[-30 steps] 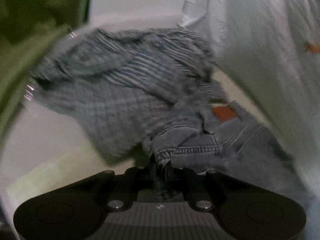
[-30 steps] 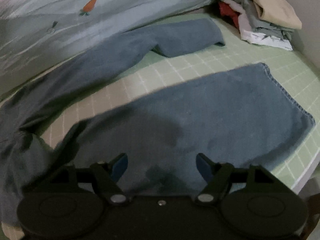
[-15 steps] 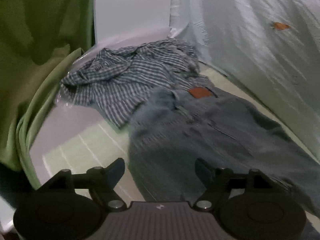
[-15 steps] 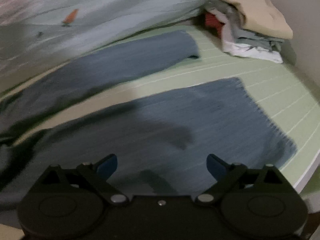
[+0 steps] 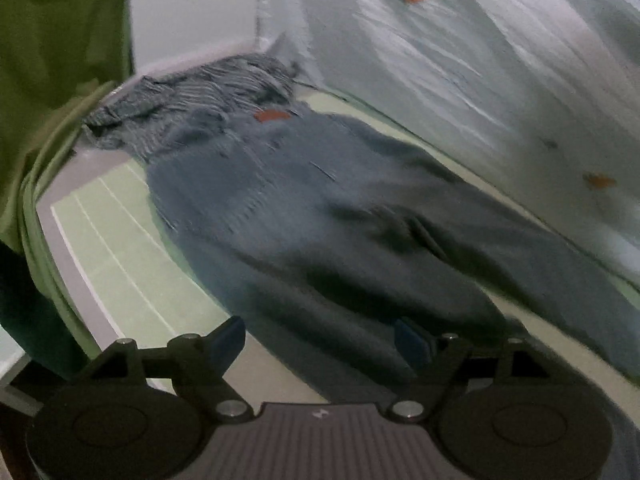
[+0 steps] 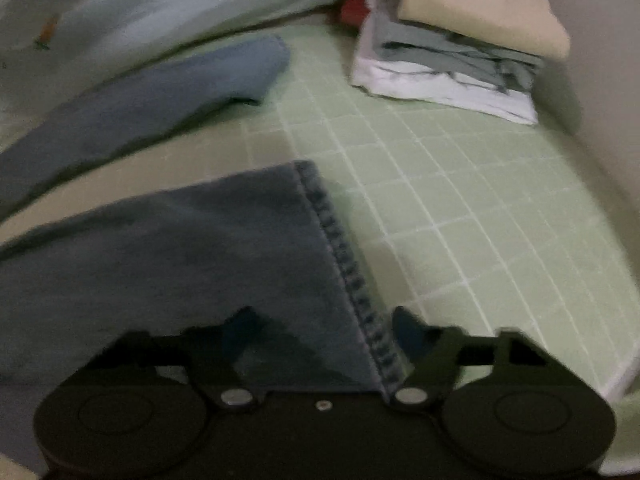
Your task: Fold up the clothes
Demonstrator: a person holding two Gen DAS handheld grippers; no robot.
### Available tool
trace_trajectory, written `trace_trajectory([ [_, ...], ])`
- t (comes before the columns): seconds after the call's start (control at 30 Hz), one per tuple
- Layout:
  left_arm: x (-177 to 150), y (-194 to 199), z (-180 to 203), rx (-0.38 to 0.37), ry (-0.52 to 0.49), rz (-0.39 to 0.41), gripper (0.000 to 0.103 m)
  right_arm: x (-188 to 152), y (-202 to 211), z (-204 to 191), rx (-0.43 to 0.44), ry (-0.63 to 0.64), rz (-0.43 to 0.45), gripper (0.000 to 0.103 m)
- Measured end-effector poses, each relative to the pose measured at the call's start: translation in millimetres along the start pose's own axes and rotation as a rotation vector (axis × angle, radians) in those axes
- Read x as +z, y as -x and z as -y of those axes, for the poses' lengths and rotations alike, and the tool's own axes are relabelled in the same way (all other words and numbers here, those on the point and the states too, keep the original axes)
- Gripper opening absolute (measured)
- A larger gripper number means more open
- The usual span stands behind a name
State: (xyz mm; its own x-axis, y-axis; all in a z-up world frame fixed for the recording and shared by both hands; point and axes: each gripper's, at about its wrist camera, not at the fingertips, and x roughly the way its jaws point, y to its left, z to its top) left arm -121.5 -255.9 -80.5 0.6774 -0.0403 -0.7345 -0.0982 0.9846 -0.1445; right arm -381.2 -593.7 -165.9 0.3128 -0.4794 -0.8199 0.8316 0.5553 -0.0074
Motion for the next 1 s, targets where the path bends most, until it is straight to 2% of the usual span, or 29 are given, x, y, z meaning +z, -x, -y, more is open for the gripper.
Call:
trace_trajectory([
  [0.07, -10.4, 4.8, 19.9, -0.009, -0.053, -0.005, 0.082, -0.5, 0.6, 1.7, 0.022, 0.033, 0.011, 0.042],
  [0.1, -15.5, 7.2, 29.8, -0.014, -0.079, -0.008, 0.082, -0.9, 1.7, 2.8, 0.033, 0.043, 0.019, 0.021],
  [0.13, -20.2, 9.0, 39.5, -0.021, -0.106, -0.012, 0.082, -1.7, 3.2, 4.4, 0.050, 0.053, 0.026, 0.012],
  [0.23, -30.4, 10.3, 66.2, -0.050, -0.178, -0.029, 0.082, -7.6, 9.2, 8.8, 0.042, 0.052, 0.040, 0.008],
  [0.3, -34.3, 10.9, 80.4, -0.070, -0.212, -0.039, 0.082, -9.9, 14.7, 13.3, -0.004, 0.049, 0.060, 0.003],
  [0.5, -37.2, 6.0, 98.6, -0.094, -0.308, -0.046, 0.082, -16.5, 20.5, 55.8, -0.147, -0.078, 0.018, 0.003],
  [0.6, -33.4, -6.0, 100.5, -0.091, -0.320, -0.083, 0.082, -19.1, 20.3, 64.8, -0.147, -0.108, -0.003, 0.004],
  [0.67, -30.4, -14.3, 102.0, -0.087, -0.328, -0.107, 0.082, -9.4, 20.0, 60.0, -0.137, -0.120, 0.017, 0.010],
  [0.7, -27.7, -18.9, 103.8, -0.083, -0.335, -0.117, 0.082, -4.0, 19.8, 57.2, -0.131, -0.126, 0.028, 0.025],
  [0.73, -25.1, -23.4, 105.4, -0.080, -0.340, -0.127, 0.082, 1.3, 19.6, 54.5, -0.125, -0.131, 0.039, 0.044],
  [0.83, -17.5, -35.8, 110.4, -0.073, -0.342, -0.150, 0.083, 17.2, 19.1, 46.1, -0.108, -0.148, 0.071, 0.073],
  [0.9, -11.5, -45.6, 113.0, -0.062, -0.336, -0.165, 0.083, 27.9, 18.7, 40.5, -0.097, -0.159, 0.093, 0.082],
  [1.0, -2.3, -61.1, 115.8, -0.038, -0.319, -0.188, 0.083, 46.2, 14.1, 30.8, -0.069, -0.177, 0.117, 0.082],
])
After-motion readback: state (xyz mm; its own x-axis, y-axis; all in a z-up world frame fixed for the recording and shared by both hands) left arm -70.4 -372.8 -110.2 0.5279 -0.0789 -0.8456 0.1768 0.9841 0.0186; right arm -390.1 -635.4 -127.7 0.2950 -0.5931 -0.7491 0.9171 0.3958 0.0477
